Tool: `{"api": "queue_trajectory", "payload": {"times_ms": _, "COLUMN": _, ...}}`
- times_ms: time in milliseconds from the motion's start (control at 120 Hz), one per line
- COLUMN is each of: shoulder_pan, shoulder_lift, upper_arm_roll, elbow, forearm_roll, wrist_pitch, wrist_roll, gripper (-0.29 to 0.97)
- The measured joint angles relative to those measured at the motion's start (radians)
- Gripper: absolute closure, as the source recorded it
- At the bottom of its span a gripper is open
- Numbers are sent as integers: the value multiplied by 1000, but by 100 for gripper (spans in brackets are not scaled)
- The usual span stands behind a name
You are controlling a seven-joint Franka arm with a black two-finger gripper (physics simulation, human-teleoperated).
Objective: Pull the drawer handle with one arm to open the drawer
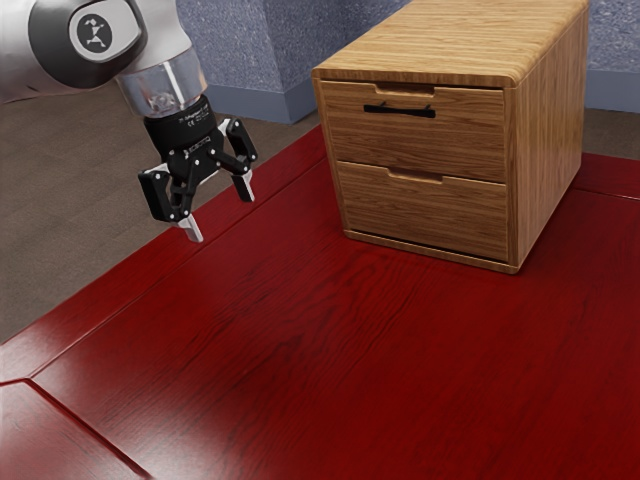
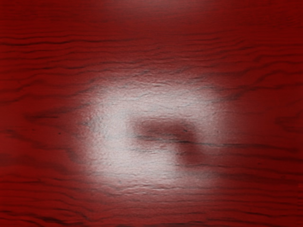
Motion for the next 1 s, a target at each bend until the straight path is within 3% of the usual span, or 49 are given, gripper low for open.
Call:
{"api": "queue_trajectory", "payload": {"times_ms": 317, "shoulder_pan": 3, "shoulder_lift": -22, "upper_arm_roll": 0, "elbow": 13, "forearm_roll": -1, "wrist_pitch": -2, "wrist_roll": -9, "gripper": 0}}
{"api": "queue_trajectory", "payload": {"times_ms": 442, "shoulder_pan": 29, "shoulder_lift": -89, "upper_arm_roll": -26, "elbow": 121, "forearm_roll": 15, "wrist_pitch": -6, "wrist_roll": -23, "gripper": 0}}
{"api": "queue_trajectory", "payload": {"times_ms": 658, "shoulder_pan": 7, "shoulder_lift": 61, "upper_arm_roll": -57, "elbow": 158, "forearm_roll": 24, "wrist_pitch": 125, "wrist_roll": -33, "gripper": 3}}
{"api": "queue_trajectory", "payload": {"times_ms": 783, "shoulder_pan": 4, "shoulder_lift": 93, "upper_arm_roll": -56, "elbow": 165, "forearm_roll": 20, "wrist_pitch": 224, "wrist_roll": -16, "gripper": 4}}
{"api": "queue_trajectory", "payload": {"times_ms": 1000, "shoulder_pan": -24, "shoulder_lift": 149, "upper_arm_roll": -54, "elbow": 163, "forearm_roll": -66, "wrist_pitch": 393, "wrist_roll": 41, "gripper": 2}}
